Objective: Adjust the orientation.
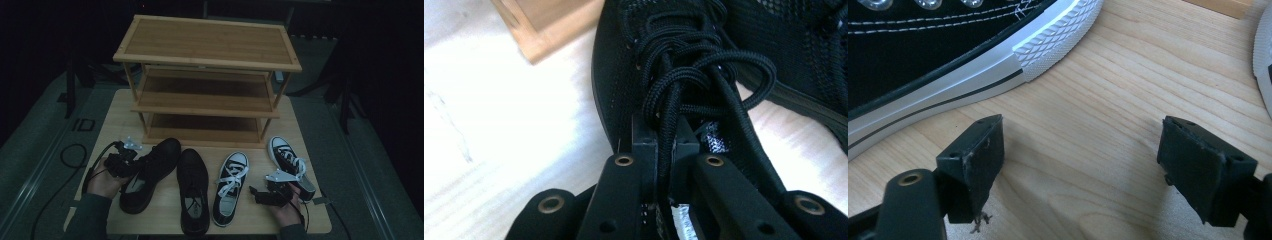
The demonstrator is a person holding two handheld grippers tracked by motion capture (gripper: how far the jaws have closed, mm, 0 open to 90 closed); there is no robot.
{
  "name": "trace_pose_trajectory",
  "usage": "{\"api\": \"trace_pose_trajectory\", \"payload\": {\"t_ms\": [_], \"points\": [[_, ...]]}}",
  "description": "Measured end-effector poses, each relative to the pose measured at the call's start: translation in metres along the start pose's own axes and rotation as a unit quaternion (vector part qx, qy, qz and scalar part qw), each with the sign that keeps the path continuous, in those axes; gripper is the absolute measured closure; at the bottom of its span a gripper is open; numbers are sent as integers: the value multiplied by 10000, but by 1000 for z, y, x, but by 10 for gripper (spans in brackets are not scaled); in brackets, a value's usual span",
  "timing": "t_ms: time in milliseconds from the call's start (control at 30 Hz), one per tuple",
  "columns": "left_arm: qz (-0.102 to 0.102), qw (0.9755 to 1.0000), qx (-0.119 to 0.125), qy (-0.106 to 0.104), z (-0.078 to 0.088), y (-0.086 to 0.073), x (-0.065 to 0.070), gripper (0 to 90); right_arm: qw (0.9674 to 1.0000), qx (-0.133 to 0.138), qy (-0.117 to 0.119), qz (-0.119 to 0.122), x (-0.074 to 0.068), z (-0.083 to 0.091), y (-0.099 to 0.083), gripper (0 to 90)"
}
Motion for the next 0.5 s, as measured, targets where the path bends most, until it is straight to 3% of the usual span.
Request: {"api": "trace_pose_trajectory", "payload": {"t_ms": [233,500], "points": [[-110,9999,44,73,-6,11,-16,861,10000,-1,1,-1,0,0,0,188],[-250,9997,53,-15,-15,15,-33,862,10000,-2,2,2,0,0,0,188]]}}
Point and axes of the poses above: each handheld gripper's, and its own axes: z roughly backward along the jaws, y roughly out of its top, x roughly to its right, the point moved 2 cm from there along -z, roughly forward along the jaws, and after that the axes turned 7 degrees about x, right-handed, at the moved point
